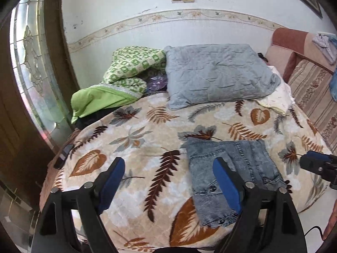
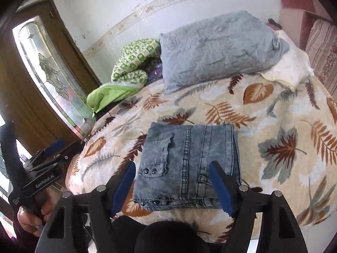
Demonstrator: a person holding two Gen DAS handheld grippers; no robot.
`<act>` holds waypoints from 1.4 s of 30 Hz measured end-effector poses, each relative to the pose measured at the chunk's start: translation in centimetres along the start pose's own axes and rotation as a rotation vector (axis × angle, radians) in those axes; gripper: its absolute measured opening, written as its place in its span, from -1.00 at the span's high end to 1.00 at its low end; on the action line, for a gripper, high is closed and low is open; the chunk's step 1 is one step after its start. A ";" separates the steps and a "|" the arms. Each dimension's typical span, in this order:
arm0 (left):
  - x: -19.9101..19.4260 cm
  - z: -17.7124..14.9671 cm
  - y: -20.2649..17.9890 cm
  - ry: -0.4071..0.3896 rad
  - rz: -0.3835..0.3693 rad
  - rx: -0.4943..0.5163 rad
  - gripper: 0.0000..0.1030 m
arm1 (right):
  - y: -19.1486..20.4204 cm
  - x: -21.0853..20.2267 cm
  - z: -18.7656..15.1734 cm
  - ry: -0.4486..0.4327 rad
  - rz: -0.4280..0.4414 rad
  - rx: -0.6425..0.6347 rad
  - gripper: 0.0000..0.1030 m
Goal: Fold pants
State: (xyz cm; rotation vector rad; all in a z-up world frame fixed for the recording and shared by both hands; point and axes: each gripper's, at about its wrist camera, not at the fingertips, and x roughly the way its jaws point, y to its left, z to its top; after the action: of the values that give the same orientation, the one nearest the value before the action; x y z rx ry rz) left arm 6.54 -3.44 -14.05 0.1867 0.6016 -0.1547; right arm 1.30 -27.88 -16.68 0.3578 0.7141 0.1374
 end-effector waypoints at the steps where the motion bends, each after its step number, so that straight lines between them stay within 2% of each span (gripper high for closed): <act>1: -0.2 -0.1 0.2 -0.008 0.013 -0.004 -0.82 | 0.3 -0.2 0.0 -0.013 0.000 -0.007 -0.47; 2: -0.3 -0.2 0.6 -0.017 0.018 -0.011 -0.88 | 0.6 -0.4 -0.1 -0.026 -0.001 -0.013 -0.48; 6: -0.4 -0.6 1.6 -0.015 0.030 -0.032 -0.89 | 1.4 -0.4 -0.3 -0.054 -0.004 -0.026 -0.50; 12: 0.0 -1.4 2.5 0.004 0.049 -0.050 -0.89 | 1.9 0.3 -0.8 -0.049 -0.002 -0.035 -0.51; 17: 1.5 -2.5 2.7 0.052 0.063 -0.048 -0.89 | 1.4 1.6 -1.4 -0.029 -0.011 -0.034 -0.56; 26: 5.8 -3.9 1.8 0.161 0.058 -0.021 -0.89 | -2.5 4.4 -2.6 0.039 -0.053 0.023 -0.56; 31: 9.8 -5.5 1.2 0.312 -0.007 -0.029 -0.89 | -5.6 5.6 -3.0 0.073 -0.078 0.080 -0.56; 36: 13.7 -6.9 1.3 0.491 -0.132 -0.123 -0.89 | -8.8 6.7 -3.3 0.112 -0.083 0.154 -0.56; 39: 14.9 -6.7 1.3 0.532 -0.181 -0.157 -0.89 | -10.5 7.2 -3.4 0.121 -0.074 0.197 -0.56; 42: 15.7 -6.0 1.2 0.549 -0.266 -0.197 -0.89 | -11.9 8.0 -3.3 0.140 -0.044 0.241 -0.56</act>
State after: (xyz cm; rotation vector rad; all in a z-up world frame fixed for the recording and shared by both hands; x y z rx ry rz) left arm 16.25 -2.40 -27.78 -0.0488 1.1831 -0.3040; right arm 5.10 -36.15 -28.26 0.5666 0.8793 0.0346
